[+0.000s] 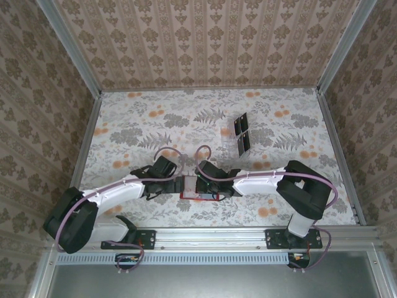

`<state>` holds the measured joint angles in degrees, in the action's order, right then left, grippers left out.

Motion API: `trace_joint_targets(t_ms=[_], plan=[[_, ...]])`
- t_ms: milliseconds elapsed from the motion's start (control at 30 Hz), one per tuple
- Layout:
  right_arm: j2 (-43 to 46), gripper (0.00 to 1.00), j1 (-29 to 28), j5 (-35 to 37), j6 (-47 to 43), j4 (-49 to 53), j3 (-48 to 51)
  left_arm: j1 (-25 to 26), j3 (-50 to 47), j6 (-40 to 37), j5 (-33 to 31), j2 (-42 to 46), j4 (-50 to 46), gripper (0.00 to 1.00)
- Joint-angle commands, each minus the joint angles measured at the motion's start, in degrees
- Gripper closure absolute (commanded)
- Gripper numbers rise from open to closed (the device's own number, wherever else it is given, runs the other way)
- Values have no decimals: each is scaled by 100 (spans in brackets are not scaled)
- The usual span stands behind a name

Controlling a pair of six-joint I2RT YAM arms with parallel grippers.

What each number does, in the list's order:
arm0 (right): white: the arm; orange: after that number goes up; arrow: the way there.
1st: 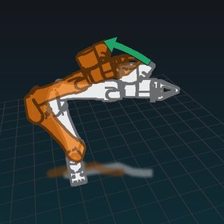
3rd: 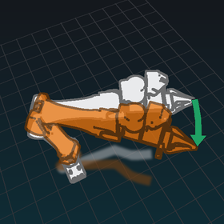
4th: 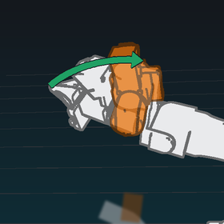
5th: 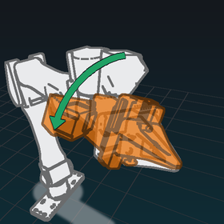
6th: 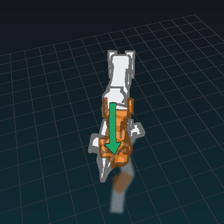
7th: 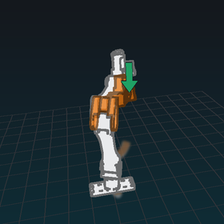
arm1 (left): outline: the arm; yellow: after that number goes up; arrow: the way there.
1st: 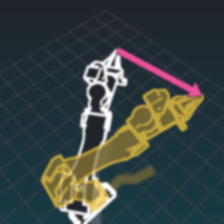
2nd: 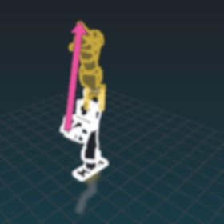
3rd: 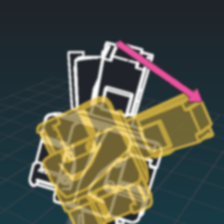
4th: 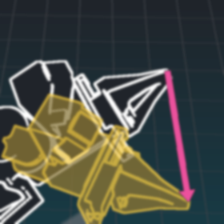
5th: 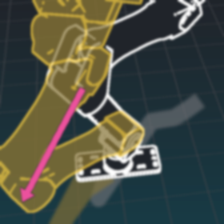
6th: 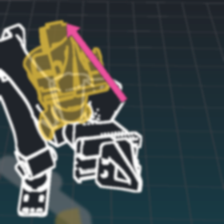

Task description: Put the credit cards into the card holder

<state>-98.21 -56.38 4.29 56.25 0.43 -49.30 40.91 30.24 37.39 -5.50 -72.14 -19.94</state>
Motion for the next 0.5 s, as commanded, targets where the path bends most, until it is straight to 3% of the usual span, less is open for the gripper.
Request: trace_joint_targets(t_ms=[0, 467], plan=[[-90, 100, -70, -2, 128, 173, 52, 87, -210, 208, -46, 24, -270, 0], [-409, 100, -163, -299, 211, -168, -158, 362, -351, 466, -37, -150, -86, 0]])
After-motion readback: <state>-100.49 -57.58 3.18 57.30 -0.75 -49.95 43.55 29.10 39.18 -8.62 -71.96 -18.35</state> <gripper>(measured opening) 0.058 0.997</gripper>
